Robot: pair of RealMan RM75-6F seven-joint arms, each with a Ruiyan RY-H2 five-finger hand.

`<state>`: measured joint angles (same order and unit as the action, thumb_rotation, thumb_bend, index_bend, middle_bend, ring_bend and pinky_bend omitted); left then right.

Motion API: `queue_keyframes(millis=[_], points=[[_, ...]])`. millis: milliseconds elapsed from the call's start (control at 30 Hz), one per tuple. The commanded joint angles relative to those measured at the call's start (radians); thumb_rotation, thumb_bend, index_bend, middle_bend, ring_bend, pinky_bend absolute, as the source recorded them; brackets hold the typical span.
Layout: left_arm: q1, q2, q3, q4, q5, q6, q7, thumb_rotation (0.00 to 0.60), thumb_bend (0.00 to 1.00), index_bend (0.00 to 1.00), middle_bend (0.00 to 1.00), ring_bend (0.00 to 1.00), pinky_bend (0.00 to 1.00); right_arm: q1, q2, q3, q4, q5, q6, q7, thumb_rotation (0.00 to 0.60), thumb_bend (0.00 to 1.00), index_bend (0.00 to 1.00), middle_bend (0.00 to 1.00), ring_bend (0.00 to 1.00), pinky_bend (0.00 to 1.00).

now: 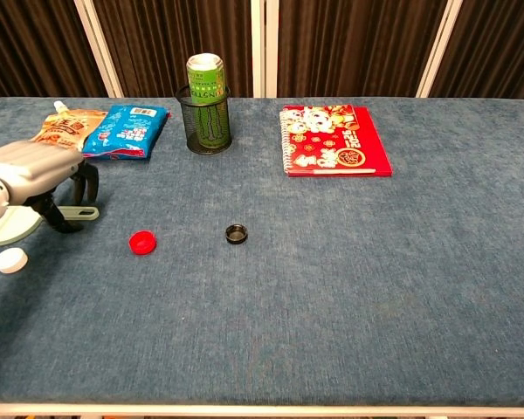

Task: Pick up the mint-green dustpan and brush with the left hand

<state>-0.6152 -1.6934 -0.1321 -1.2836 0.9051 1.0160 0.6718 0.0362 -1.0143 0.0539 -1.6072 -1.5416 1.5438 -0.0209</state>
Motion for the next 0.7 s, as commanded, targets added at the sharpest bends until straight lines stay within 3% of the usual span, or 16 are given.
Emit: queue_keyframes(millis=[33,700], points=[[-0.003,0.002,0.001,-0.001,-0.009,-0.009,0.001,0.600,0.25,0.44,0.47,0.26,0.15,0.000,-0.001,0.000,0.001,0.001,-0.001,0.002,0.600,0.27,0.00,0.08,0.00,0.00],[0.015,0.011,0.030,0.033,0.032,-0.026,-0.086,0.600,0.26,0.44,0.47,0.26,0.15,-0.001,0.000,0.000,-0.007,0.003,-0.006,-0.005,0.600,0.27,0.00,0.08,0.00,0.00]])
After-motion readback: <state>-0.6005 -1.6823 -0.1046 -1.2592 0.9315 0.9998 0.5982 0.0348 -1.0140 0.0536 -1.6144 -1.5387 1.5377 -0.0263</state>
